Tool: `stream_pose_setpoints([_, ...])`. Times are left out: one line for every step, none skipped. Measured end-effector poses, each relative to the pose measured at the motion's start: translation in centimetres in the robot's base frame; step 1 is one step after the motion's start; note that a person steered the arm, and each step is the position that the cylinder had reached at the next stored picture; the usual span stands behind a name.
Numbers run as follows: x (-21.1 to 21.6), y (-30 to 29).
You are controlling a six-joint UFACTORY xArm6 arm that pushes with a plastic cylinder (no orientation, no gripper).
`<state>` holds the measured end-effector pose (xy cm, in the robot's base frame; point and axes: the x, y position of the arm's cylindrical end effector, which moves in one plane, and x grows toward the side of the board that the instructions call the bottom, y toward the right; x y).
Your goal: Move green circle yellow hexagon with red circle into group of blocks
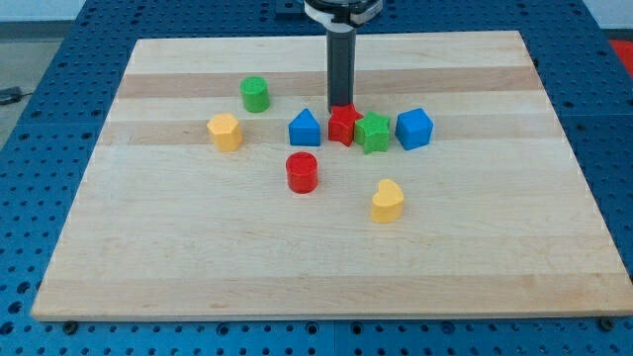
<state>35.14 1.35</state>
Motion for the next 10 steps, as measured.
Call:
stream_pose_setpoints([-0.3, -2.6])
stream_pose_setpoints([-1.9, -4.7])
stream_pose_setpoints([-6.9, -4.2])
stream_pose_setpoints([-9.5, -9.9])
stream_pose_setpoints([-8.5, -15.1])
stream_pose_setpoints([-5.2, -15.9])
stream_pose_setpoints([-3.6, -13.6])
stream_pose_setpoints([-3.6, -9.7])
stream_pose_setpoints([-3.2, -7.6])
stream_pose_setpoints([-2.1, -6.6])
